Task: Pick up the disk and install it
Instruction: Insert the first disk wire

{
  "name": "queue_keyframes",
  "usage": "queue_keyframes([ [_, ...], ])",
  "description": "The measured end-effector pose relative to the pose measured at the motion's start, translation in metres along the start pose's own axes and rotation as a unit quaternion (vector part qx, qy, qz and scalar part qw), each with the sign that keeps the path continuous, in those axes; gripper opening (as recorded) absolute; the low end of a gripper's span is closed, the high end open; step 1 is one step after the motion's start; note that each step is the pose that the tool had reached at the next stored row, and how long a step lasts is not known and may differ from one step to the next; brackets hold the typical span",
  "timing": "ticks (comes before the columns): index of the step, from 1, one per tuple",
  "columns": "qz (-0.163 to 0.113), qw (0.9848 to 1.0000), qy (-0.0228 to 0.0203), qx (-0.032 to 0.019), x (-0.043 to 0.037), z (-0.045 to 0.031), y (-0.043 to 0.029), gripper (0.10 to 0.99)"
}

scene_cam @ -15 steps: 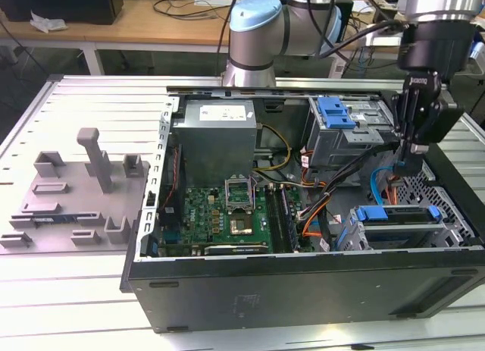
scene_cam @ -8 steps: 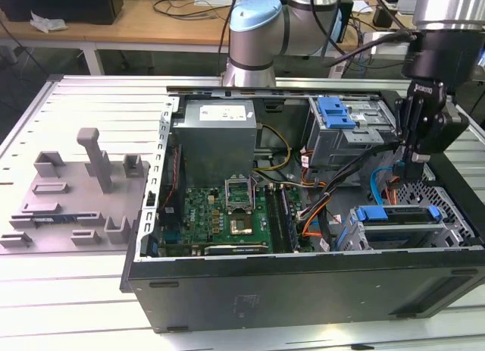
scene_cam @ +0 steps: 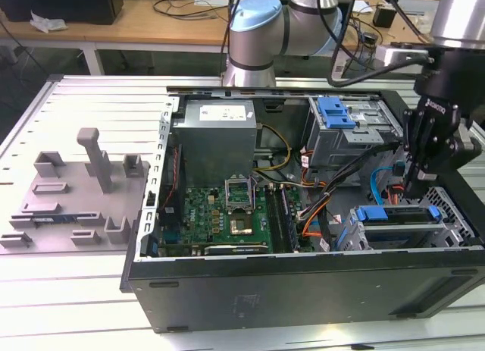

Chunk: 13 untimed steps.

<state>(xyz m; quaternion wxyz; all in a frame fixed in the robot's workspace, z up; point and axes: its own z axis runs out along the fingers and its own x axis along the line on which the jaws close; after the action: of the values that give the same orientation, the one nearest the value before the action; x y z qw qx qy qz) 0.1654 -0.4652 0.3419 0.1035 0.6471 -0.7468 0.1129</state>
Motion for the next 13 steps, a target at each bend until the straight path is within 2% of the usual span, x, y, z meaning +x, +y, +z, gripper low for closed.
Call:
queue_keyframes([
  [2, 0.0, 0.9998, -0.019, -0.0027, 0.0052, 0.0017, -0.0008, 0.169],
  [4, 0.0, 0.9994, -0.0338, -0.0048, 0.0092, 0.0028, -0.0013, 0.169],
  [8, -0.002, 0.9991, -0.0418, -0.0055, 0.0167, 0.0004, -0.0024, 0.169],
  [9, -0.003, 0.9987, -0.05, -0.0064, 0.0197, -0.0016, -0.0028, 0.169],
  [10, -0.003, 0.9977, -0.0666, -0.008, 0.0221, -0.0023, -0.0031, 0.169],
  [11, -0.004, 0.9969, -0.0786, -0.0091, 0.0236, -0.0026, -0.0033, 0.169],
  [13, -0.005, 0.9957, -0.0915, -0.0101, 0.0255, -0.0029, -0.0036, 0.169],
])
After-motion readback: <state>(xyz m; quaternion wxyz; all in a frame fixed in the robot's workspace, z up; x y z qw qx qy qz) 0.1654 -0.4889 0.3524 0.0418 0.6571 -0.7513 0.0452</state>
